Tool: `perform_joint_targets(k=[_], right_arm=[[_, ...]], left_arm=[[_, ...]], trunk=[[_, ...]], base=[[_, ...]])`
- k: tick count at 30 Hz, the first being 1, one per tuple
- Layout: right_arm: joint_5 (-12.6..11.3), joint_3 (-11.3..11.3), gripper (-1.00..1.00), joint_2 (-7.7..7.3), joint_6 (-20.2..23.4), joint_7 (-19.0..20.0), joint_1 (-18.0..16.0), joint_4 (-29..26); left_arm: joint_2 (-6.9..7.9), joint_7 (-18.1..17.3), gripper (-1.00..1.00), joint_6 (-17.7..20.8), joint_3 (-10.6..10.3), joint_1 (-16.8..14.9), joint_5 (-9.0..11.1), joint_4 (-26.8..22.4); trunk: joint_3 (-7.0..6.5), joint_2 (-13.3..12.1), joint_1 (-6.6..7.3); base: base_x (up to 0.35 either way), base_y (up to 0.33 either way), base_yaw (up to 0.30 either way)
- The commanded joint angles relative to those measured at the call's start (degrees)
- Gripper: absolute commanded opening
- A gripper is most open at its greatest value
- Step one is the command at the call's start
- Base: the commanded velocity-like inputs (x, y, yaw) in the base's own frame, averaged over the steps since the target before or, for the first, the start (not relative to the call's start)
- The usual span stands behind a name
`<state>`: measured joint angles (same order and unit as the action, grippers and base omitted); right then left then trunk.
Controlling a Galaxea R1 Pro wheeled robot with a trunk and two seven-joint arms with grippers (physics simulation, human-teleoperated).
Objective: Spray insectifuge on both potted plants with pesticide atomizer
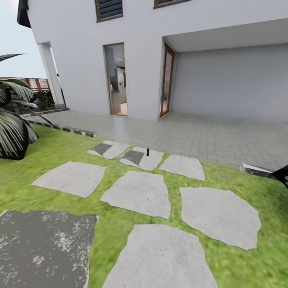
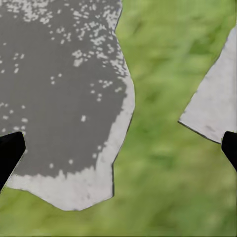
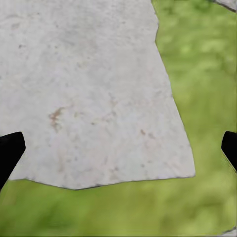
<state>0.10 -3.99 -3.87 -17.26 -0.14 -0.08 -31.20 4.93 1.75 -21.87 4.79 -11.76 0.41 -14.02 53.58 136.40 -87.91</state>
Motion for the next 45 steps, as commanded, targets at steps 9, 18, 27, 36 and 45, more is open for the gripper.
perform_joint_targets(k=[9,18,27,36,45], right_arm=[[-0.02,-0.05,1.00,0.01,-0.14,0.21,-0.01,0.00],[-0.02,-0.05,1.00,0.01,-0.14,0.23,-0.01,0.00],[-0.02,-0.05,1.00,0.01,-0.14,0.18,-0.01,0.00],[-0.02,-0.05,1.00,0.01,-0.14,0.17,-0.01,0.00],[-0.02,-0.06,1.00,0.01,-0.14,0.08,-0.01,0.00]], left_arm=[[0.01,0.00,1.00,-0.19,0.13,-0.02,0.03,0.03],[-0.01,0.00,1.00,-0.19,0.13,-0.02,0.03,0.05],[0.00,0.00,1.00,-0.19,0.13,-0.04,0.03,0.05],[-0.01,0.00,1.00,-0.19,0.13,-0.02,0.03,0.05],[-0.01,0.00,1.00,-0.19,0.13,-0.02,-0.05,0.05]], trunk=[[0.05,0.02,-0.03],[0.05,0.02,-0.03],[0.05,0.02,-0.03],[0.05,0.02,-0.03],[0.05,0.02,-0.03]], base=[[0.339,0.000,-0.123],[0.339,0.000,-0.055],[0.339,0.000,-0.001],[0.339,0.000,0.000],[0.339,-0.061,0.000]])
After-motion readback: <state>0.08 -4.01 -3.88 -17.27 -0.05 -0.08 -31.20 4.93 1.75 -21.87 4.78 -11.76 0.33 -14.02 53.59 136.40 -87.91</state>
